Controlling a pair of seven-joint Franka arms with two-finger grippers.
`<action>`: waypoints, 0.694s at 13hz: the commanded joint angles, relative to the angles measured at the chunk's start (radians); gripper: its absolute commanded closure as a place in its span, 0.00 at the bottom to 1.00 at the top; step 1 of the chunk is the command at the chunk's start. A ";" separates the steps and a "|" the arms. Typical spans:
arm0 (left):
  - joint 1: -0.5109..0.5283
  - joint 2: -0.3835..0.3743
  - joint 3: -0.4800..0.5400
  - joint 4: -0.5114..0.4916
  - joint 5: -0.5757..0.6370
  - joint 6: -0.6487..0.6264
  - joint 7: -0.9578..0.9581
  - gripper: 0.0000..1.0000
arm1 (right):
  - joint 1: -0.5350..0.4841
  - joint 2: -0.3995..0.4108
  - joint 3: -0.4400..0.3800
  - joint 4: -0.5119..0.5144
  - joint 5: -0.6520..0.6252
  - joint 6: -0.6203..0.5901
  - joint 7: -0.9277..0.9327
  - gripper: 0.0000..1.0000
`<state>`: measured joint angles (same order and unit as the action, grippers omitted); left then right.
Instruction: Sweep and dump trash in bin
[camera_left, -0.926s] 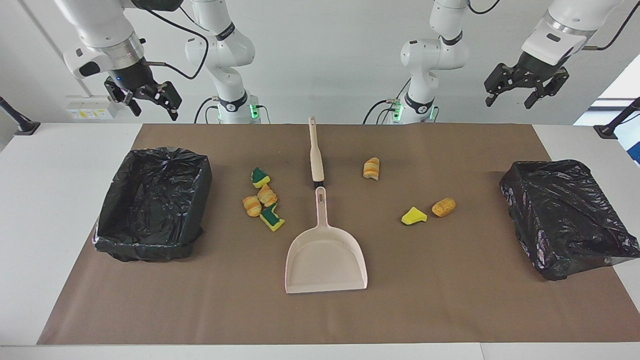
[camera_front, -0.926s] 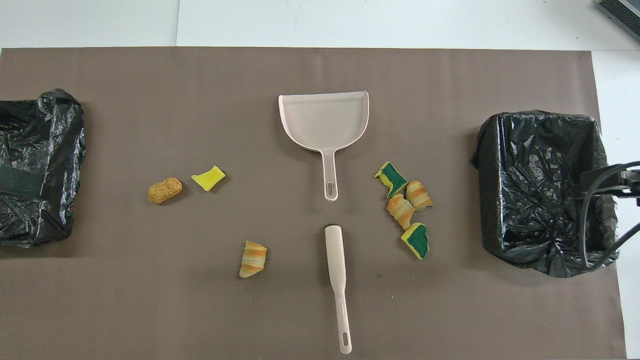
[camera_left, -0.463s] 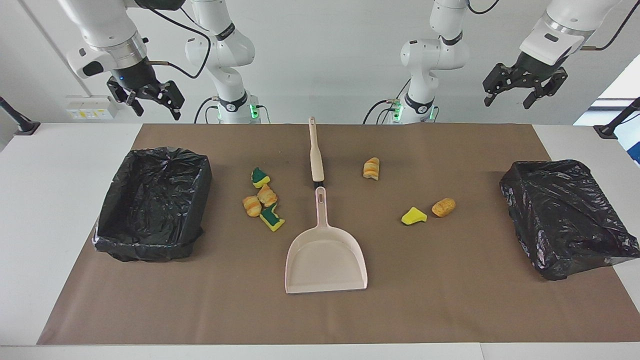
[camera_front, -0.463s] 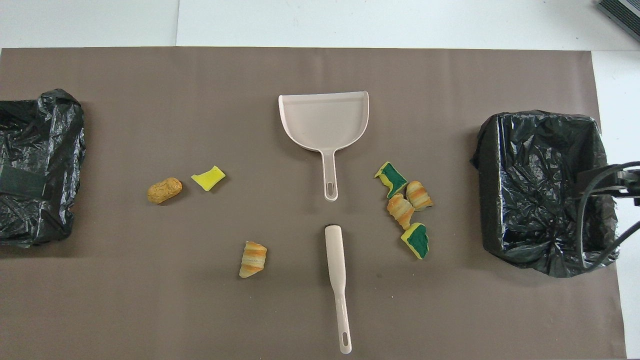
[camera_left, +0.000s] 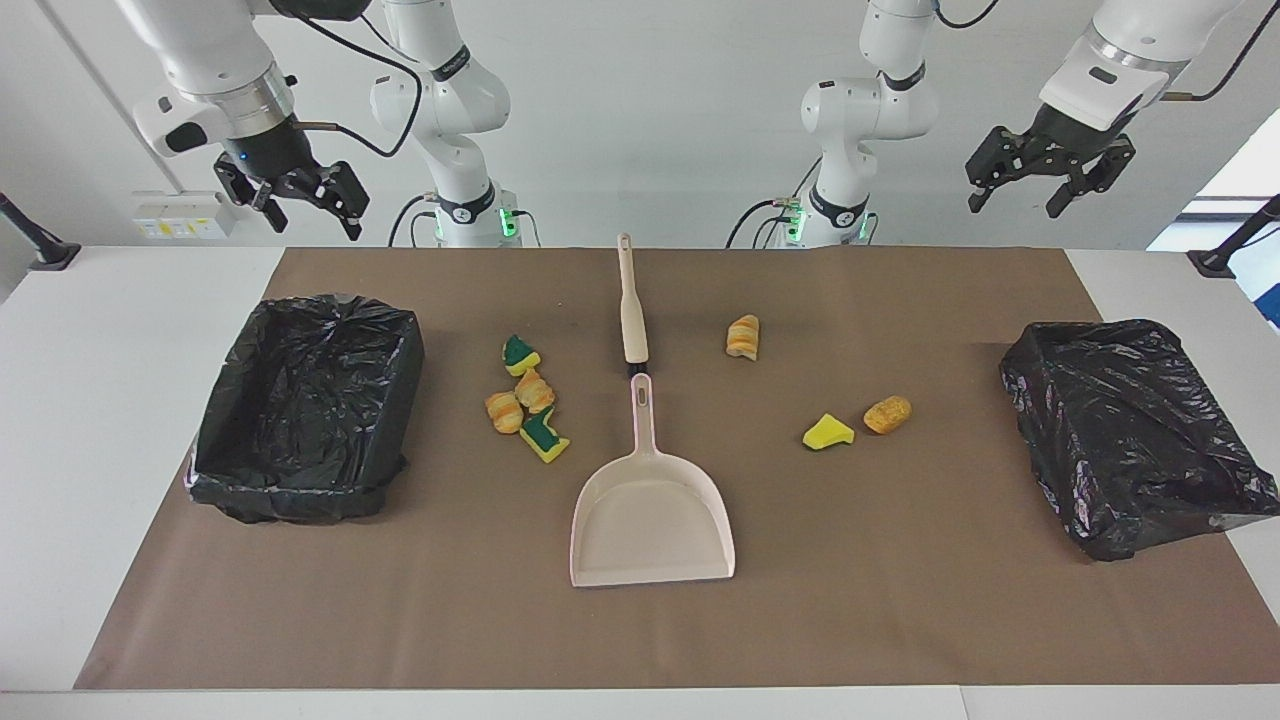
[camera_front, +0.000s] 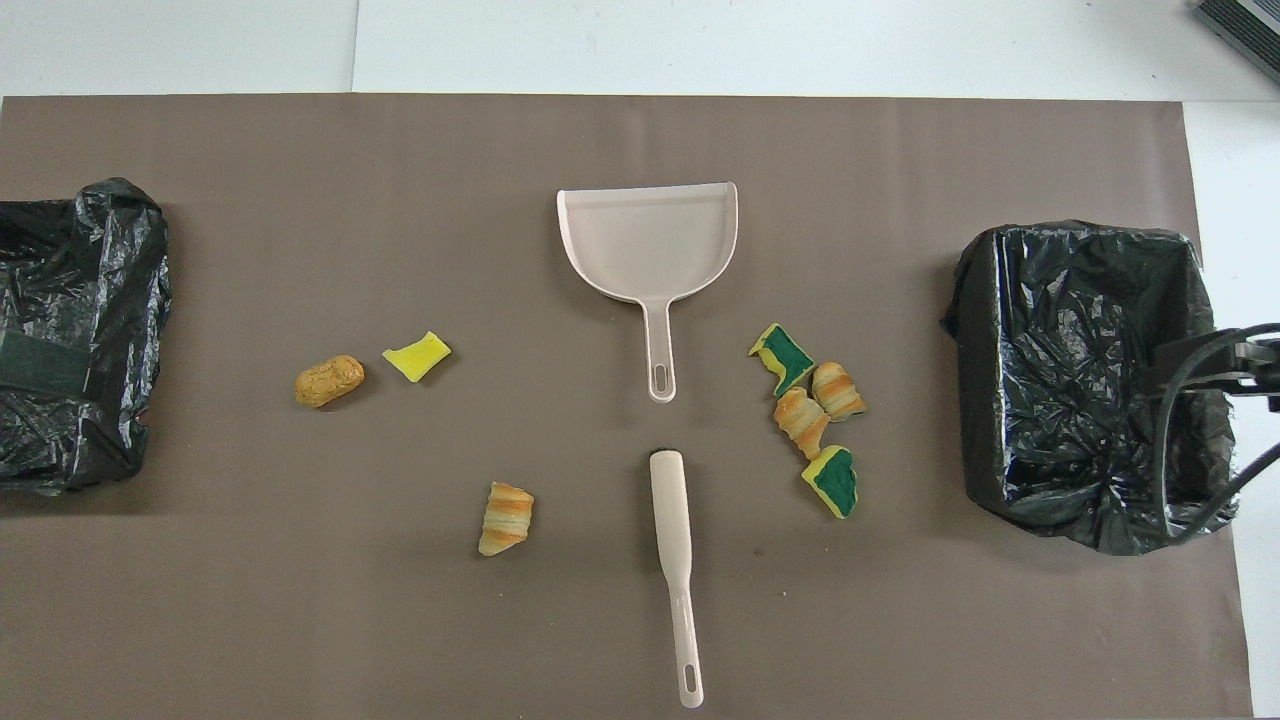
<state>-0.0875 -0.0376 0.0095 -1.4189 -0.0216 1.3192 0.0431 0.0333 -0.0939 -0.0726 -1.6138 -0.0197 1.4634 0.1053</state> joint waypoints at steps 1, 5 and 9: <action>-0.012 -0.019 0.007 -0.020 0.009 -0.006 0.000 0.00 | -0.007 -0.015 0.004 -0.014 0.011 0.003 -0.016 0.00; -0.018 -0.021 0.001 -0.021 0.009 0.002 -0.005 0.00 | -0.007 -0.015 0.004 -0.014 0.011 0.003 -0.016 0.00; -0.023 -0.039 -0.046 -0.064 0.008 0.017 -0.014 0.00 | -0.007 -0.015 0.004 -0.014 0.012 0.002 -0.016 0.00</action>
<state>-0.0923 -0.0389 -0.0187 -1.4233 -0.0219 1.3196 0.0423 0.0333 -0.0943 -0.0726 -1.6139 -0.0197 1.4634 0.1053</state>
